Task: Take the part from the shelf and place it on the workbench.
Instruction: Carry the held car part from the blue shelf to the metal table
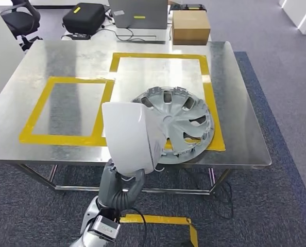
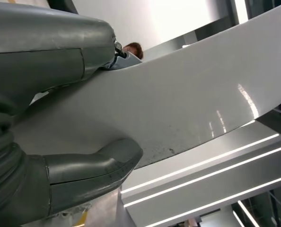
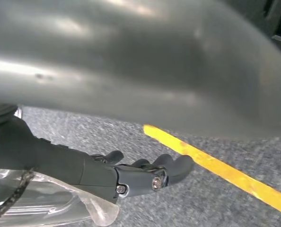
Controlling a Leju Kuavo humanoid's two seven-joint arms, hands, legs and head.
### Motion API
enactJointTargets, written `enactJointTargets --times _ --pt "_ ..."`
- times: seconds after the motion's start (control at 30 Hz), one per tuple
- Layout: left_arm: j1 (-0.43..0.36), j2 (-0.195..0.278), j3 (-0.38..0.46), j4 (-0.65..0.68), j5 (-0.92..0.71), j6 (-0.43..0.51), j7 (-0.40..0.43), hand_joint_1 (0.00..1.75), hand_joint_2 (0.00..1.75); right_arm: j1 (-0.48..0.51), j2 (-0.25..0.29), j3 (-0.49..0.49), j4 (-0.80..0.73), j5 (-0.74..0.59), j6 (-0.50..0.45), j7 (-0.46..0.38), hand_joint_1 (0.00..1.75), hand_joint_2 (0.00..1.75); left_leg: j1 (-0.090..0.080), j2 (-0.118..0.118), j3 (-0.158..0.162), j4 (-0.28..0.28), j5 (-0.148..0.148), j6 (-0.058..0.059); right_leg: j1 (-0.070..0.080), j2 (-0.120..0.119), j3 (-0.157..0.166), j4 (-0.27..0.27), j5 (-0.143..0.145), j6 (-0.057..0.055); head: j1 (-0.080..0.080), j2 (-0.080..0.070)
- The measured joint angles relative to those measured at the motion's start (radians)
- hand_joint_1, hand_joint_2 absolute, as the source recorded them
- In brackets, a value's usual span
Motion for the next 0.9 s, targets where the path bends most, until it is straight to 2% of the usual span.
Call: enactJointTargets --times 0.07,0.13,0.17,0.23,0.27,0.3,0.33,0.4,0.43,0.47,0.53,0.6,0.63,0.67,0.73,0.77,0.8,0.83,0.87,0.9 --pt "0.0 0.0 0.0 0.0 0.0 0.0 0.0 1.75 1.75 0.001 0.0 0.0 0.0 0.0 0.0 0.0 0.0 0.0 0.001 0.0 0.0 0.002 -0.003 -0.007 0.0 0.002 0.004 -0.003 -0.001 -0.013 -0.002 0.0" --pt "0.0 0.001 0.0 -0.001 0.0 0.0 0.0 1.75 1.75 0.002 0.0 0.0 0.0 0.0 0.0 0.0 0.0 0.0 0.003 0.0 -0.011 0.036 -0.026 -0.016 -0.002 0.001 0.011 -0.006 -0.005 -0.025 -0.006 0.0" --pt "0.0 0.001 0.0 -0.001 0.0 0.0 0.0 1.75 1.75 0.001 0.0 0.0 0.0 0.0 0.0 0.0 0.0 0.0 0.004 0.0 -0.032 0.082 -0.05 -0.021 -0.004 0.0 0.016 -0.007 -0.007 -0.031 -0.008 0.0" --pt "0.0 0.002 0.0 -0.001 0.0 0.0 0.0 1.75 1.75 0.001 0.0 0.0 0.0 0.0 0.0 0.0 0.0 0.0 0.006 0.0 -0.1 0.217 -0.102 -0.027 -0.003 0.0 0.023 -0.007 -0.015 -0.039 -0.011 0.0" --pt "0.0 0.002 0.0 -0.001 0.0 0.0 0.0 1.75 1.75 0.001 0.0 0.0 0.0 0.0 0.0 0.0 0.0 0.0 0.007 0.0 -0.132 0.271 -0.113 -0.028 -0.002 0.0 0.028 -0.007 -0.018 -0.041 -0.011 0.0" --pt "0.0 0.003 0.0 -0.001 0.0 0.0 0.0 1.75 1.75 0.001 0.0 0.0 0.0 0.0 0.0 0.0 0.0 0.0 0.007 0.0 -0.149 0.292 -0.105 -0.026 -0.002 0.002 0.033 -0.007 -0.022 -0.041 -0.011 0.0" --pt "0.0 0.003 0.0 -0.001 0.0 0.0 0.0 1.75 1.75 0.001 0.0 0.0 0.0 0.0 0.0 0.0 0.0 0.0 0.006 0.0 -0.149 0.275 -0.077 -0.023 -0.001 0.004 0.039 -0.007 -0.026 -0.041 -0.011 0.0" --pt "0.0 0.003 0.0 -0.001 0.0 0.0 0.0 1.75 1.75 0.001 0.001 0.0 0.0 0.0 0.0 0.0 0.0 0.0 0.004 0.0 -0.103 0.153 0.006 -0.009 0.001 0.007 0.051 -0.007 -0.034 -0.039 -0.01 0.0" --pt "0.0 0.003 0.0 -0.001 0.0 0.0 0.0 1.75 1.75 0.001 0.001 0.0 0.0 0.0 0.0 0.0 0.0 0.0 0.001 0.0 -0.079 0.093 0.034 -0.002 0.002 0.009 0.055 -0.007 -0.039 -0.036 -0.009 0.0" --pt "0.0 0.003 0.0 -0.002 0.0 0.0 0.0 1.75 1.75 0.0 0.002 0.0 0.0 0.0 0.0 0.0 0.0 0.0 -0.002 0.0 -0.061 0.049 0.045 0.004 0.003 0.009 0.056 -0.008 -0.042 -0.032 -0.009 0.0" --pt "0.0 0.002 0.0 -0.002 0.0 0.0 0.0 1.75 1.75 -0.001 0.002 0.0 0.0 0.001 0.0 0.0 0.0 0.0 -0.006 0.0 -0.053 0.021 0.039 0.01 0.003 0.008 0.055 -0.011 -0.044 -0.02 -0.009 0.0" --pt "0.0 0.002 0.0 -0.002 0.0 0.0 0.0 1.75 1.75 -0.002 0.002 0.0 0.0 0.001 0.0 0.0 0.0 0.0 -0.002 -0.001 -0.046 0.006 0.039 0.013 0.003 0.005 0.055 -0.012 -0.049 -0.009 -0.009 0.0" --pt "0.0 0.001 0.0 -0.003 0.0 0.0 0.0 1.75 1.75 -0.002 0.002 0.0 -0.001 0.001 0.0 0.0 0.0 0.0 0.002 0.0 -0.04 -0.002 0.04 0.016 0.004 0.004 0.048 0.003 -0.06 -0.004 -0.007 0.0" --pt "0.0 0.001 0.0 -0.003 0.0 0.0 -0.001 1.75 1.75 -0.002 0.002 0.0 -0.001 0.001 0.0 0.0 0.0 0.0 0.005 0.0 -0.035 -0.009 0.041 0.019 0.004 0.004 0.03 0.04 -0.081 -0.001 -0.005 0.0" --pt "0.0 0.001 -0.001 -0.003 -0.002 -0.001 -0.001 1.75 1.75 -0.001 0.001 0.0 -0.001 0.0 0.003 0.002 0.0 0.0 0.005 0.002 -0.031 -0.011 0.039 0.024 0.003 0.004 -0.039 0.164 -0.134 0.005 -0.003 0.0" --pt "0.0 0.001 -0.002 -0.003 -0.007 -0.001 -0.001 1.75 1.75 0.0 0.001 0.0 -0.001 0.0 0.005 0.003 0.0 0.0 0.005 0.002 -0.03 -0.011 0.037 0.025 0.002 0.004 -0.074 0.222 -0.15 0.007 -0.003 0.0" --pt "0.0 0.001 -0.002 -0.003 -0.015 0.0 -0.001 1.75 1.75 0.002 0.001 0.0 -0.001 -0.001 0.009 0.003 0.0 0.0 0.004 0.001 -0.029 -0.011 0.035 0.026 0.002 0.003 -0.097 0.253 -0.149 0.009 -0.003 0.0" --pt "0.0 0.001 -0.003 -0.003 -0.028 0.003 -0.001 1.75 1.75 0.003 0.0 0.0 -0.001 -0.001 0.012 0.002 0.0 0.0 0.004 0.001 -0.026 -0.01 0.033 0.025 0.002 0.003 -0.101 0.244 -0.127 0.01 -0.003 0.0" --pt "-0.001 0.002 -0.003 -0.003 -0.042 0.007 -0.001 1.75 1.75 0.003 0.0 0.0 -0.001 -0.002 0.015 0.0 0.0 0.0 0.005 0.0 -0.022 -0.01 0.03 0.023 0.001 0.003 -0.084 0.197 -0.089 0.01 -0.003 0.0" --pt "-0.001 0.002 -0.004 -0.003 -0.053 0.012 0.0 1.75 1.75 0.003 0.0 0.0 -0.001 -0.002 0.017 -0.002 0.0 0.0 0.005 -0.001 -0.018 -0.008 0.025 0.019 0.0 0.001 -0.056 0.127 -0.049 0.009 -0.003 0.0"
